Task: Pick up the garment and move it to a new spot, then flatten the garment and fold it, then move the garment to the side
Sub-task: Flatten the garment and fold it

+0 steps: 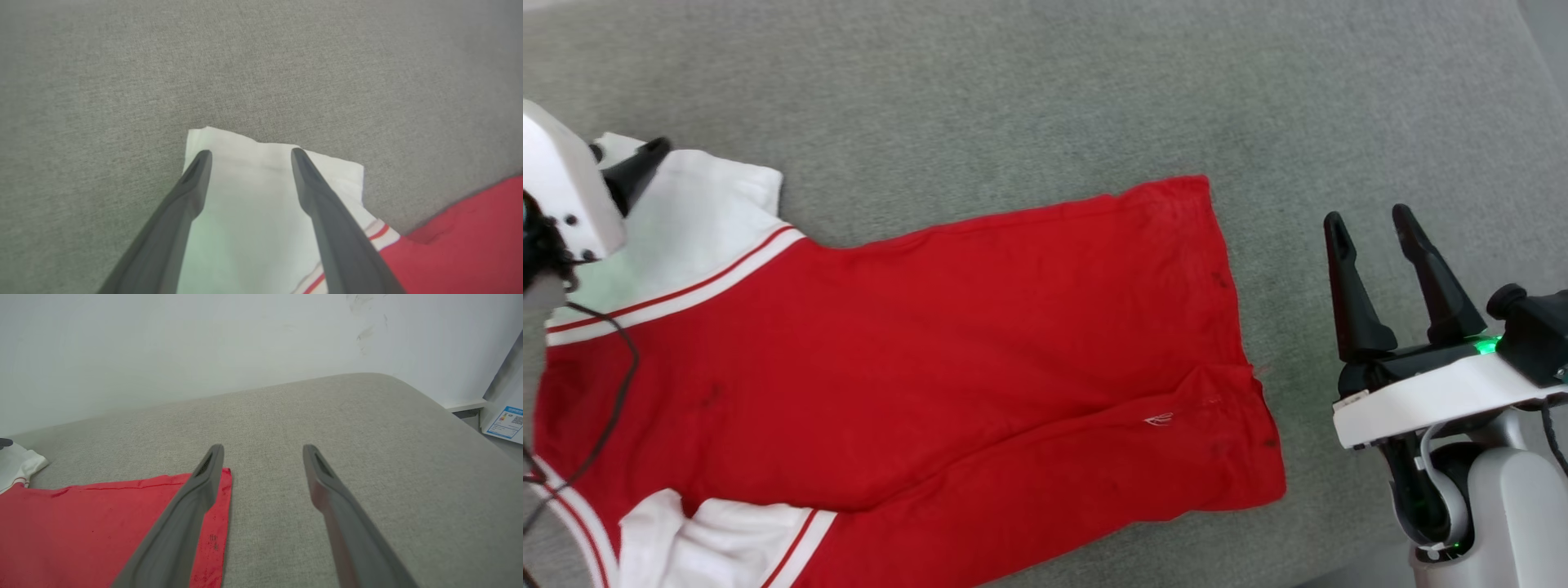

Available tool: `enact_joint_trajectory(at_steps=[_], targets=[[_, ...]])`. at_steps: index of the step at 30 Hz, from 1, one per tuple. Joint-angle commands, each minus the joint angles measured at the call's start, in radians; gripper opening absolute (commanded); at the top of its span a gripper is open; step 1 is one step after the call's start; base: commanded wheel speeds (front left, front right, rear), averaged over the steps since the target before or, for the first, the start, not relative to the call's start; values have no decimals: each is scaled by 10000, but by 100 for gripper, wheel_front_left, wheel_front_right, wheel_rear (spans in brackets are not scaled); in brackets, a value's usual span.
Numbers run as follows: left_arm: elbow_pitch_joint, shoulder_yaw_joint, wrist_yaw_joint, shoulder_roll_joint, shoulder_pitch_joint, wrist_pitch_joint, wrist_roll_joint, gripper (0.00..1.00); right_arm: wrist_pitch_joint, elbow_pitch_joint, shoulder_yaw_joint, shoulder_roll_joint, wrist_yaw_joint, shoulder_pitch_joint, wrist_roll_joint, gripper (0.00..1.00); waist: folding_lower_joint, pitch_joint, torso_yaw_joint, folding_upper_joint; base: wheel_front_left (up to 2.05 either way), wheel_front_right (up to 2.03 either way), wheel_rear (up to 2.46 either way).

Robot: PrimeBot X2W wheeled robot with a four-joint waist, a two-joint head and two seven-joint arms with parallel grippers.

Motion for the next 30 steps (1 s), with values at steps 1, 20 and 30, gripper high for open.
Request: enact_joint_trajectory(at_steps=[1,20,30], targets=[[93,-102,86,119,-217,454,-51,100,-112,94,22,59,-3,-167,114,100,-2,220,-231,-1,0,0,0],[1088,-1037,-123,-87,-109,1895,-16,0,98,1196,573,-149,-1,-674,1421,100,-2,231,-465,-1,0,0,0],[862,-1088,-761,-854,-1080,361,561,0,3799,2713,651,-1149,-1,-2119,2315,100,-2,-326,751,-1,0,0,0]])
